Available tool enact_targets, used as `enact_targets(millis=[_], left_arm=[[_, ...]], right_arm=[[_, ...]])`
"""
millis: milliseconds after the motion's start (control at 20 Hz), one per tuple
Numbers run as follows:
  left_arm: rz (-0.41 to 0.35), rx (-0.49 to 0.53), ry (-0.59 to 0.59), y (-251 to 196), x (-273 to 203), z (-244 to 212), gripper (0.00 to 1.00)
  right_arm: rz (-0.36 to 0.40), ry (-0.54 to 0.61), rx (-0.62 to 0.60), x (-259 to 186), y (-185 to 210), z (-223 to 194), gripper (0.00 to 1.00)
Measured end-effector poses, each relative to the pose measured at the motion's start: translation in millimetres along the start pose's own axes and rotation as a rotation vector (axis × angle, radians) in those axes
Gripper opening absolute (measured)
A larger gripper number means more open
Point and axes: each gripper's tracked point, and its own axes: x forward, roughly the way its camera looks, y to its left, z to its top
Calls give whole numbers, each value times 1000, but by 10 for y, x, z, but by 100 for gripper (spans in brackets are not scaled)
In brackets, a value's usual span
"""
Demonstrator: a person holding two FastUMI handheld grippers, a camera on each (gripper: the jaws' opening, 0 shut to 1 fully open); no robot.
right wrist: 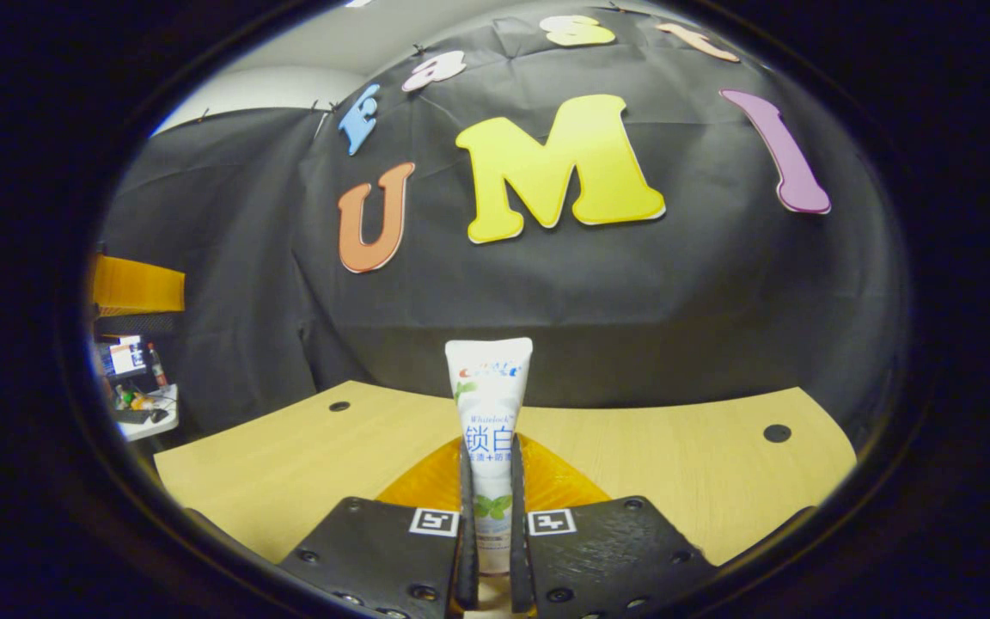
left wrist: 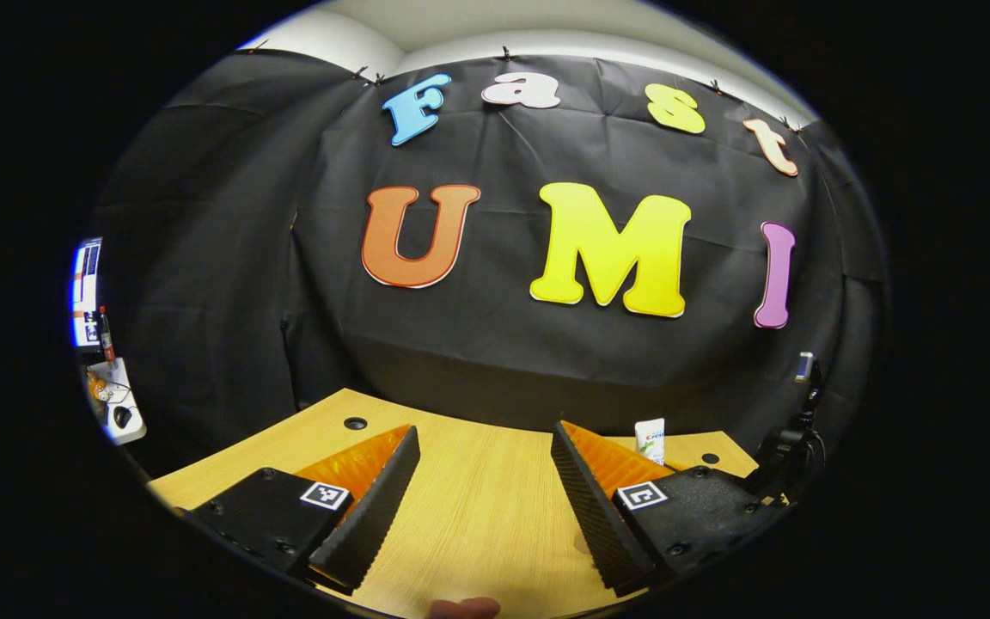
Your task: Put the toothbrush and toothpaste on the desktop into the cup, then pick up the cup and place it on the coaster on the desktop.
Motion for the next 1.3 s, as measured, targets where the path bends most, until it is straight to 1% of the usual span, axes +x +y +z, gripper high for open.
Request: enact_targets(millis=[100,200,250,300,450,500,550,650,700,750,800,850,900,950,1050,1300], left_arm=[[-10,4,10,-45,44,-2,97],[-14,4,14,-87,73,5,97],[-19,3,14,-112,95,12,97],[-23,4,13,-123,121,16,97],[-30,14,16,-155,163,4,97],[-31,14,16,-160,157,8,97],[-31,12,17,-162,147,-4,97],[-33,4,17,-178,139,-7,97],[-35,3,15,-194,144,-7,97],[-37,2,11,-209,143,10,97],[-40,1,7,-227,146,21,97],[-43,-2,7,-244,143,27,97],[-46,-6,7,-259,158,29,97],[-47,-10,7,-275,158,35,97],[-52,-15,4,-308,144,59,97],[-69,-28,19,-419,45,81,97]], right_arm=[[1,1,-6,-5,11,-7,18],[3,6,-7,-13,19,-34,18],[-3,5,-9,-25,2,-49,20],[-11,8,-13,-47,-14,-66,20],[-20,36,-11,-80,-52,-172,24],[-24,50,-17,-110,-74,-210,27],[-17,52,-24,-130,-63,-217,35],[-11,37,-34,-200,-50,-161,46],[-7,33,-36,-241,-49,-141,54],[-8,33,-39,-285,-54,-123,66],[-9,28,-37,-326,-57,-87,68],[-7,23,-31,-367,-48,-51,79],[-10,18,-28,-402,-47,-3,80],[-14,14,-26,-440,-49,37,88],[-28,4,-24,-547,-54,141,92],[-89,-9,-25,-959,-173,393,94]])
